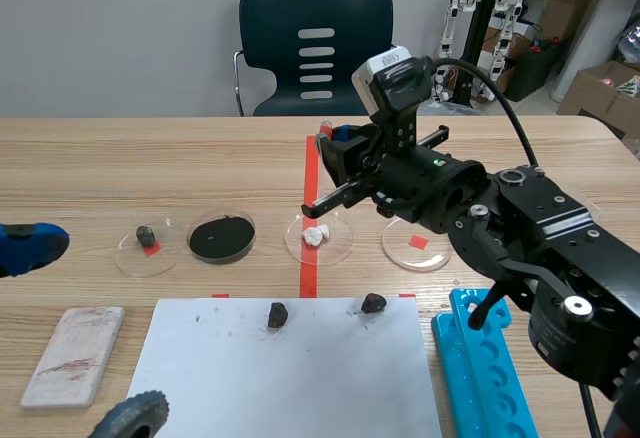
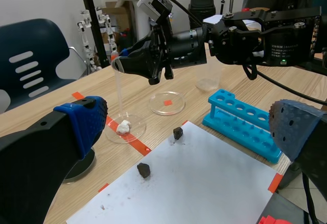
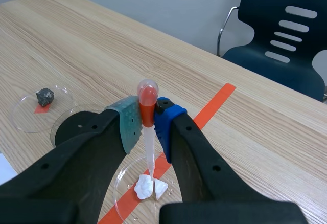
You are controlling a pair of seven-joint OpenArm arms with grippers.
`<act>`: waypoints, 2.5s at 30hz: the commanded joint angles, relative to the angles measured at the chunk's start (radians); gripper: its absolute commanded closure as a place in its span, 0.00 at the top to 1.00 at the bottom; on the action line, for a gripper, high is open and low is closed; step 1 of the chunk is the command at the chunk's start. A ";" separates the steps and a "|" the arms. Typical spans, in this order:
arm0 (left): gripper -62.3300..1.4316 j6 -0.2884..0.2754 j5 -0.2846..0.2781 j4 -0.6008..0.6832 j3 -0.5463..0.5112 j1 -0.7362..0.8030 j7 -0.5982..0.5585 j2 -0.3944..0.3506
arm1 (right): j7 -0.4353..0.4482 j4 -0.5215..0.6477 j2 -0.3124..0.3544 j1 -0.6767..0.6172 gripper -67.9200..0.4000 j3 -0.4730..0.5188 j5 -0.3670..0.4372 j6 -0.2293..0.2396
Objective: Squeeze the dropper onto the mineral
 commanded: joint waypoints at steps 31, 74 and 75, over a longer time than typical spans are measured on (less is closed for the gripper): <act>1.00 0.002 -0.010 0.004 -0.002 0.006 -0.013 0.008 | 0.011 -0.013 -0.020 0.020 0.12 -0.001 0.057 -0.003; 1.00 0.002 -0.010 0.004 -0.002 0.006 -0.013 0.008 | -0.012 -0.013 -0.019 0.018 0.02 -0.001 0.056 -0.030; 1.00 0.002 -0.010 0.004 -0.002 0.006 -0.013 0.008 | -0.012 -0.013 -0.019 0.017 0.02 -0.001 0.056 -0.030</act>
